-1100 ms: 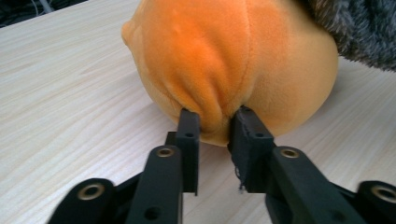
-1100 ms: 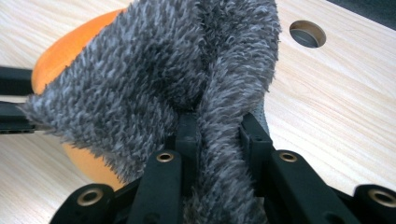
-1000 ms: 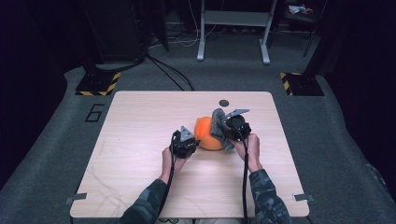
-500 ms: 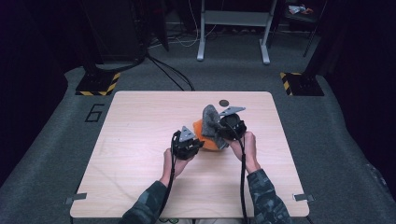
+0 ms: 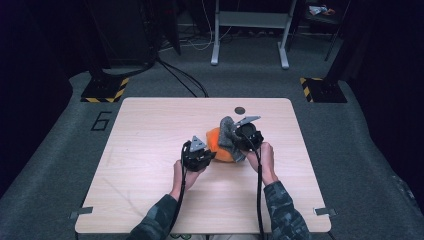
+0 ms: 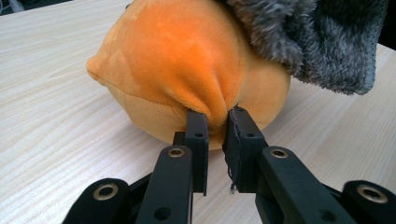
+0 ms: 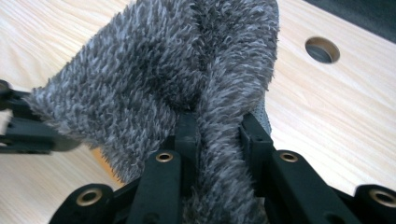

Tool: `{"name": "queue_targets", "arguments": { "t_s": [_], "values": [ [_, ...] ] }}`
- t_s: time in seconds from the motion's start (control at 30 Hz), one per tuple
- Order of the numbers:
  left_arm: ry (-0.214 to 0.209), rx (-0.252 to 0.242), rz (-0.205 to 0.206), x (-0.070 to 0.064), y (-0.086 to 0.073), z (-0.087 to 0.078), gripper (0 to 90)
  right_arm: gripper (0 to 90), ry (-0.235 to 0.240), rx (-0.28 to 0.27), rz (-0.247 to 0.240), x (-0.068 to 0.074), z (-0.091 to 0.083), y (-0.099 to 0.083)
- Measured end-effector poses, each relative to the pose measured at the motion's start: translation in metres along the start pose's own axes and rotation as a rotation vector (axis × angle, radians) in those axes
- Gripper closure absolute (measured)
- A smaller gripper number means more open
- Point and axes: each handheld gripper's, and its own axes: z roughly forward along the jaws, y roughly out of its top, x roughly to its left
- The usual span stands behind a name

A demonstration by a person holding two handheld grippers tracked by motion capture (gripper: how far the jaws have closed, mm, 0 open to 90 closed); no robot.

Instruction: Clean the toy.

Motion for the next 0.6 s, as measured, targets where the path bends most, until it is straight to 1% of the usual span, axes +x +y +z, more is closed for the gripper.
{"name": "queue_targets", "arguments": {
  "t_s": [0.07, 0.1, 0.17, 0.2, 0.37, 0.4, 0.47, 0.53, 0.57, 0.6],
  "values": [
    [0.003, -0.004, -0.004, 0.000, -0.001, 0.000, 79.6, 72.8, 0.000, 0.002, 0.001, -0.002, 0.001, -0.001],
    [0.002, -0.001, -0.005, 0.001, -0.001, 0.000, 79.6, 72.9, 0.000, 0.010, 0.011, -0.004, 0.002, -0.004],
    [0.006, -0.008, -0.012, 0.001, -0.003, 0.001, 79.5, 72.9, -0.002, 0.015, 0.015, -0.006, 0.003, -0.006],
    [0.008, -0.007, -0.009, 0.002, -0.003, 0.001, 79.5, 72.8, -0.004, 0.015, 0.015, -0.007, 0.003, -0.007],
    [0.011, -0.004, -0.008, 0.003, -0.003, 0.001, 79.4, 72.9, -0.021, 0.045, 0.042, -0.014, 0.007, -0.013],
    [0.011, -0.005, -0.015, 0.003, -0.004, 0.001, 79.4, 72.8, -0.026, 0.051, 0.046, -0.017, 0.008, -0.016],
    [0.012, -0.004, -0.011, 0.004, -0.005, 0.001, 79.4, 72.9, -0.028, 0.054, 0.051, -0.018, 0.009, -0.017],
    [0.012, -0.004, -0.024, 0.004, -0.006, 0.001, 79.3, 72.9, -0.037, 0.076, 0.063, -0.022, 0.012, -0.020],
    [0.012, -0.004, -0.024, 0.004, -0.006, 0.001, 79.3, 72.9, -0.037, 0.076, 0.063, -0.022, 0.012, -0.020],
    [0.015, 0.000, -0.020, 0.005, -0.006, 0.001, 79.3, 72.9, -0.038, 0.088, 0.069, -0.024, 0.014, -0.022]
  ]
}}
